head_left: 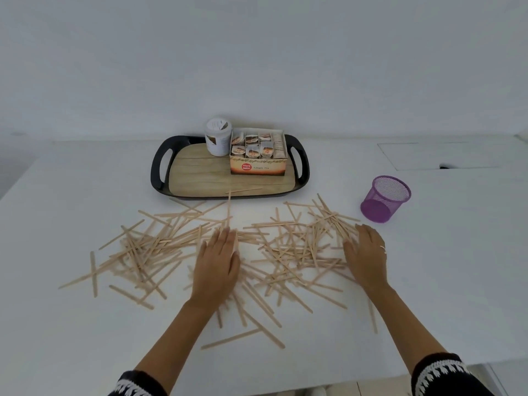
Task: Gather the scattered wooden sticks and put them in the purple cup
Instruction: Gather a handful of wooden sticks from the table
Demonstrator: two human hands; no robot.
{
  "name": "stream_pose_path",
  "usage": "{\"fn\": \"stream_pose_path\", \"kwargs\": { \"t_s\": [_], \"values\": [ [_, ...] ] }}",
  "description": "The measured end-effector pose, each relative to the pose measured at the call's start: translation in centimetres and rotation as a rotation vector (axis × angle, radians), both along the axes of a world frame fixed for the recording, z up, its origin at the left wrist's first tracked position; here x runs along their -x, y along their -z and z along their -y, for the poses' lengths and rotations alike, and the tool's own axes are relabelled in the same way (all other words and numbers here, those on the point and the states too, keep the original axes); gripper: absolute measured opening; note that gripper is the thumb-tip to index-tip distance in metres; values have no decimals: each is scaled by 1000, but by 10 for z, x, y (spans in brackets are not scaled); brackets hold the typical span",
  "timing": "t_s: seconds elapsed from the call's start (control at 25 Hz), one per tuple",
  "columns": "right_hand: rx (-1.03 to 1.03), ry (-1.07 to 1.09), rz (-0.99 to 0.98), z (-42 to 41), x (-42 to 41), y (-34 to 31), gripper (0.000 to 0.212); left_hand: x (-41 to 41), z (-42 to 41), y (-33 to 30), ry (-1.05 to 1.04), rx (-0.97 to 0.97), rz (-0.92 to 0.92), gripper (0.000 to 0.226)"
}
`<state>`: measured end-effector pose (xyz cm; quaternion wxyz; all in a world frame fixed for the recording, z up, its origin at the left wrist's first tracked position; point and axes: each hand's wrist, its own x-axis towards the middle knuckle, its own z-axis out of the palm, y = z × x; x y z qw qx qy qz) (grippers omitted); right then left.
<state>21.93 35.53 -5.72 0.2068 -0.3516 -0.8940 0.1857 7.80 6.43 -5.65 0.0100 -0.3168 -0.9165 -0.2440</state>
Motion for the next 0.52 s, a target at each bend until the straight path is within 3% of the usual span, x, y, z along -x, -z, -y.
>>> {"fn": "stream_pose_path", "kwargs": {
  "t_s": [0.2,0.32,0.44,0.52],
  "values": [
    [237,-66,288,-48,3,-7,70,-25,-81,4,40,65,13,52],
    [294,-246,252,-67,2,-12,61,-37,-126,7,36,137,-3,54],
    [295,-208,154,-81,-9,-18,57,-48,-157,15,10,186,21,56],
    [321,-205,265,-84,-20,-26,65,-54,-165,21,-17,223,23,58]
  ]
}}
